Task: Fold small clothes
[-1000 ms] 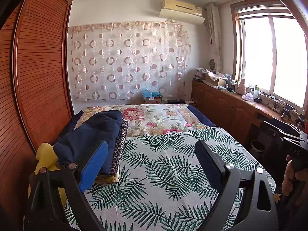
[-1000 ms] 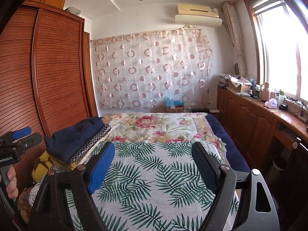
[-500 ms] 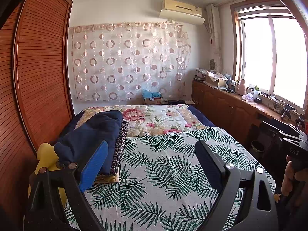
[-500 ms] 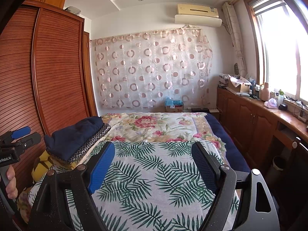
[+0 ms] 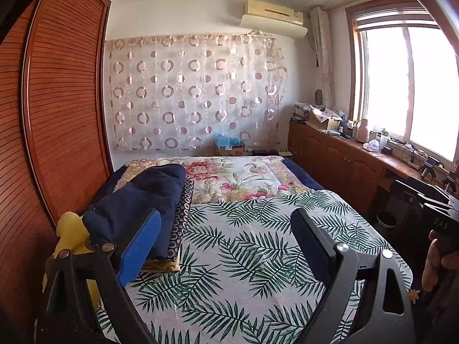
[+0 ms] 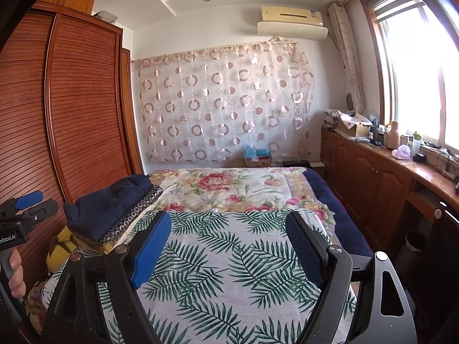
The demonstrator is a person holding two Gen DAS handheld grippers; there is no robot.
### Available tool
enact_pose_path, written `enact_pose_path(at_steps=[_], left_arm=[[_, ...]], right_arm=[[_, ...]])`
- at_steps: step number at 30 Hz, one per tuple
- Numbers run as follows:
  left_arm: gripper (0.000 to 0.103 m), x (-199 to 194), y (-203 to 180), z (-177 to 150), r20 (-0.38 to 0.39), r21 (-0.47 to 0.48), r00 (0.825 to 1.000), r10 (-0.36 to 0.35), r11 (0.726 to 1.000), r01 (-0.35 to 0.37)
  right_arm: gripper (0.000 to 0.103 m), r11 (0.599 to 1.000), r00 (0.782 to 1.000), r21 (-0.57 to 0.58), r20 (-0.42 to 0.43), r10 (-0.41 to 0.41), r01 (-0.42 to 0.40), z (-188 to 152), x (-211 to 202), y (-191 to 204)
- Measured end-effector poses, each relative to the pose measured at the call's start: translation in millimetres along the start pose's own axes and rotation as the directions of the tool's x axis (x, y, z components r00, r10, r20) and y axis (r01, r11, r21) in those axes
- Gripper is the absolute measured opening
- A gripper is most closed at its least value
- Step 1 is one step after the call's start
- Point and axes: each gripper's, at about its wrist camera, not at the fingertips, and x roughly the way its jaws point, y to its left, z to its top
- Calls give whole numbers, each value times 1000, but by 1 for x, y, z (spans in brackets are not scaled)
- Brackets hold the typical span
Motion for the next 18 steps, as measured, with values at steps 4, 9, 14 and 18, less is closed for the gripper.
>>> enact_pose_path(at_steps=[4, 9, 14, 18], left_arm=[[92, 0, 0, 0, 0, 0, 1000, 0, 1000, 0], [92, 0, 0, 0, 1, 0, 1000, 0, 1000, 0], [92, 0, 0, 0, 1, 0, 1000, 0, 1000, 0], [92, 0, 0, 0, 1, 1, 1000, 0, 1000, 0]], right_arm=[[83, 1000, 1000, -1, 0, 1, -1, -2, 0, 1], [83, 1000, 1000, -2, 0, 3, -3, -3, 0, 1], [83, 1000, 1000, -3, 1, 3, -3, -3, -1, 0], [83, 1000, 1000, -3, 0, 4, -4, -3, -1, 0]])
